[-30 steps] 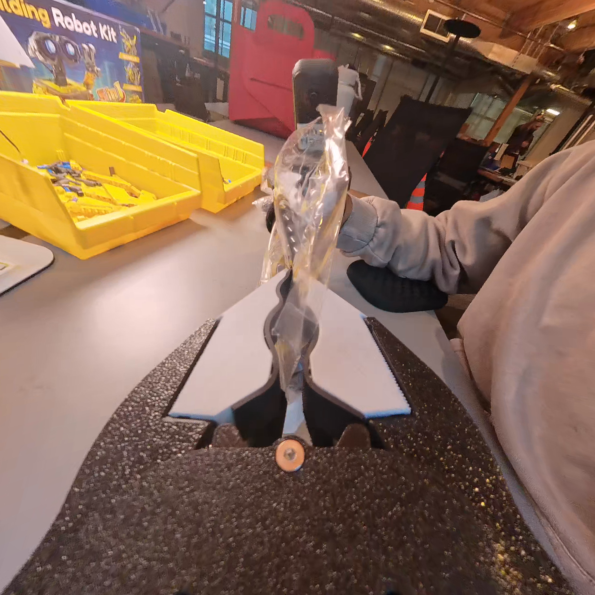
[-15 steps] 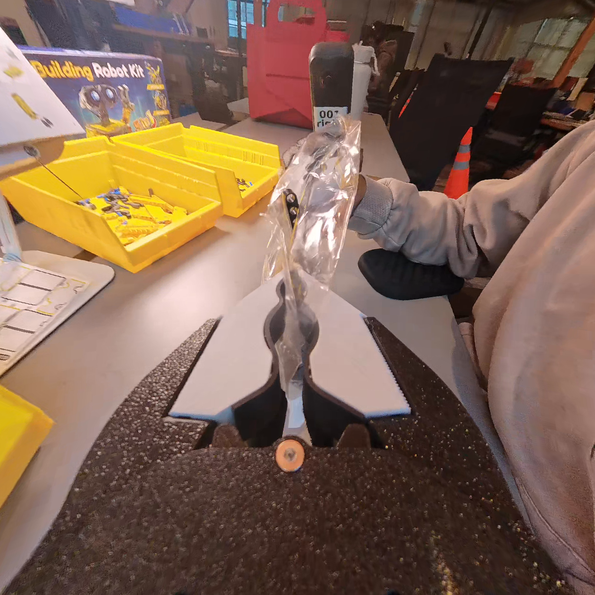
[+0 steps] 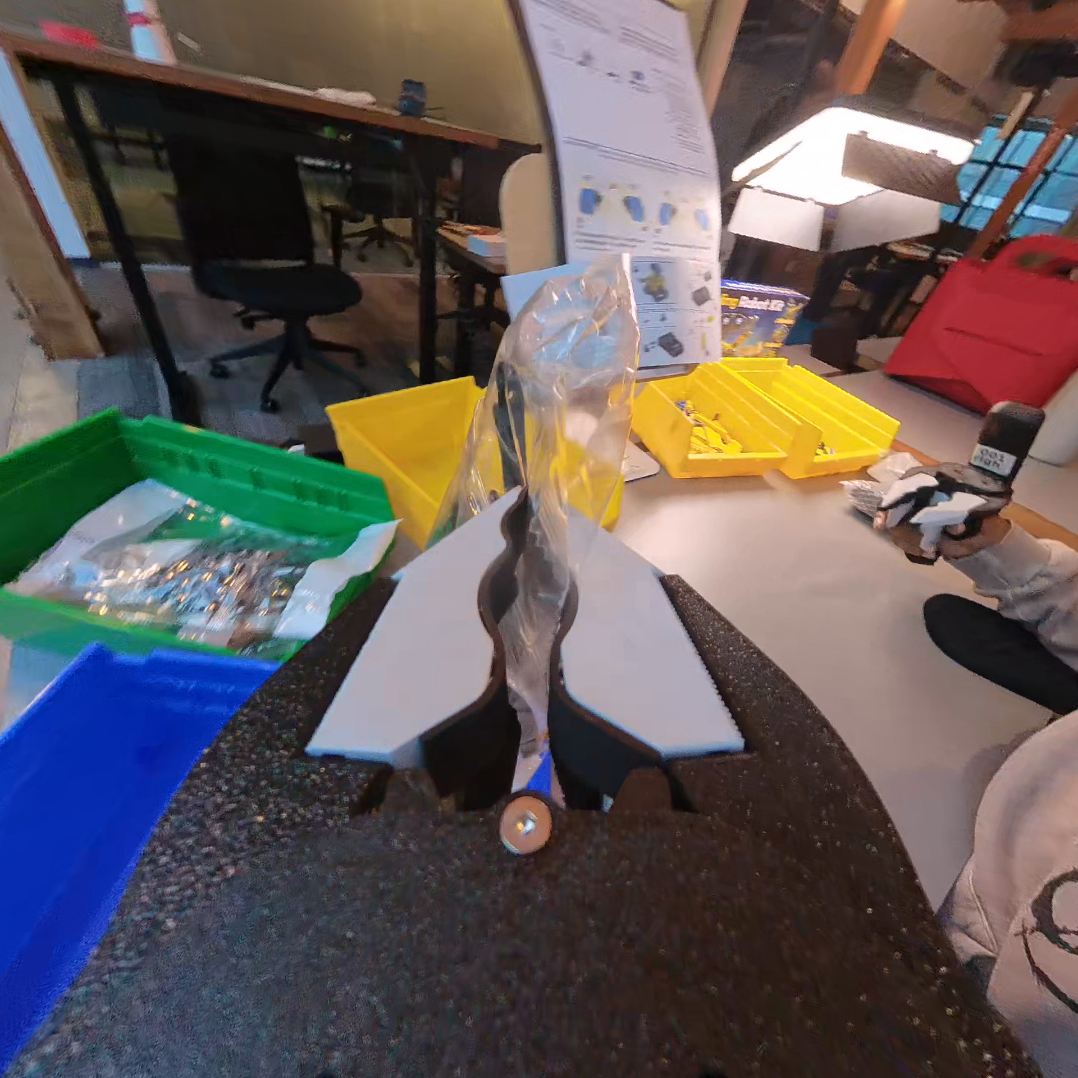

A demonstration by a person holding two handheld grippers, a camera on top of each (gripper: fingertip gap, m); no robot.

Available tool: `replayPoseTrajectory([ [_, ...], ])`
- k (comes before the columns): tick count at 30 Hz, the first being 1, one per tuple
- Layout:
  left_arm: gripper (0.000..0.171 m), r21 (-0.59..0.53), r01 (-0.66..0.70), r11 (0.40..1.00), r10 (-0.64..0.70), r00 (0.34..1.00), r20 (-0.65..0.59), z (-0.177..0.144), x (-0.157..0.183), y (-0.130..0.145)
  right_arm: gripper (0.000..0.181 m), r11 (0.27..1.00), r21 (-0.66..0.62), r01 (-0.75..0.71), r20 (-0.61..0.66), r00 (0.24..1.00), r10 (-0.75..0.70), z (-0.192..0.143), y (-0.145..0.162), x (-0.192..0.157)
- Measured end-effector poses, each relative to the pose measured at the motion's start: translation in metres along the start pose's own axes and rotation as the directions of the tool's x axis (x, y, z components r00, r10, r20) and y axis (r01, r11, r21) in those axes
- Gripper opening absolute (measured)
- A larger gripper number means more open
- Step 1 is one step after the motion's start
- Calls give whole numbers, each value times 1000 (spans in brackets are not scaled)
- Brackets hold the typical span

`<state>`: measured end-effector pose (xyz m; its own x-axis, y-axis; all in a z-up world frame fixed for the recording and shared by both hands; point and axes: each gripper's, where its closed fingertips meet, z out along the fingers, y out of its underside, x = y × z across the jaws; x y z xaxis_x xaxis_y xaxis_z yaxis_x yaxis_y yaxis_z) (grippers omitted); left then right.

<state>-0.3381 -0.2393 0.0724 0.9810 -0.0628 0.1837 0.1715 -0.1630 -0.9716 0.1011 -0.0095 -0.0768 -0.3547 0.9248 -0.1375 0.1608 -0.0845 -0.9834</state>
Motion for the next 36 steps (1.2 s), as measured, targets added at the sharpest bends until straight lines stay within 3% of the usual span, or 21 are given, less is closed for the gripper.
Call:
replayPoseTrajectory([
  [3,0,-31,90,995,-88,995,55,-19,-55,25,25,1000,-26,12,11,1000,-11,6,1,-2],
  [6,0,12,188,982,-189,980,62,-32,-96,42,25,999,-34,16,10,1000,-16,7,2,-3],
  [10,0,18,208,978,-208,971,120,-55,-150,59,25,1000,-19,-1,-19,1000,0,3,1,1],
  [12,0,-31,234,972,-222,951,215,-65,-182,78,24,1000,-2,-8,-28,1000,8,0,-1,3],
  [14,0,-154,282,947,-210,906,366,-74,-218,113,24,999,21,-31,-34,999,32,-2,-2,7],
  [17,0,-190,290,938,-156,842,517,-84,-254,133,24,996,52,-78,-33,996,80,-1,-3,14],
  [21,0,-246,169,954,-11,842,539,-76,-263,122,23,996,48,-77,-52,995,79,0,-2,17],
  [23,3,-300,182,937,29,812,583,-77,-272,127,23,995,51,-87,-55,994,90,0,-1,19],
  [26,38,-289,207,935,27,769,638,-83,-282,121,23,993,52,-104,-51,993,107,1,2,21],
  [29,50,-186,48,981,98,709,698,-92,-277,76,24,996,34,-77,-60,995,79,2,4,20],
  [32,57,-74,-243,967,207,586,783,-100,-243,7,34,997,37,-62,-94,993,65,0,4,25],
  [34,55,-57,-326,944,260,623,737,-75,-206,-14,45,998,43,-55,-131,990,60,1,3,32],
  [36,57,-127,-333,934,335,700,631,-30,-173,-10,50,998,48,-38,-156,987,45,1,2,34],
])
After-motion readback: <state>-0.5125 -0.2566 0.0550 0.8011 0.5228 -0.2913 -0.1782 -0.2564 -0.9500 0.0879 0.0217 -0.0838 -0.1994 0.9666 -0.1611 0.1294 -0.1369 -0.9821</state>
